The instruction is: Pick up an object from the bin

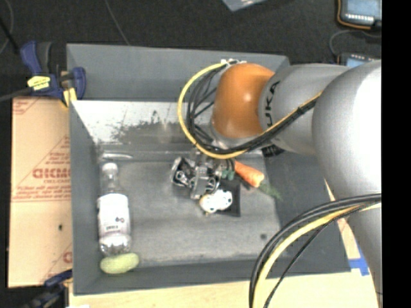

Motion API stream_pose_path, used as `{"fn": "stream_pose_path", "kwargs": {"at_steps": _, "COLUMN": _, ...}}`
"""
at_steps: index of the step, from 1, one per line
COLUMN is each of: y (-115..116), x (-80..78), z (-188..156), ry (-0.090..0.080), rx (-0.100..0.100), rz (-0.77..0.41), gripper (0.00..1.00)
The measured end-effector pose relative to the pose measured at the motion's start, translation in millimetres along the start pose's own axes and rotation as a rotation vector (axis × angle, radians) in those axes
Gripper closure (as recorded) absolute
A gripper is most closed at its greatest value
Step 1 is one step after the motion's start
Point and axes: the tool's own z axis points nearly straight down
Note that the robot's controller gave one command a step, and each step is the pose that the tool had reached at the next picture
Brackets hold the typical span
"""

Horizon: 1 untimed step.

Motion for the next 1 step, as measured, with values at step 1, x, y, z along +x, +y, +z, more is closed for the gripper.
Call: {"fn": "stream_pose_path", "kwargs": {"at_steps": 1, "y": 0.2, "x": 0.0, "z": 0.0, "ry": 0.000, "rx": 0.000, "rz": 0.001, "gripper": 1.00}}
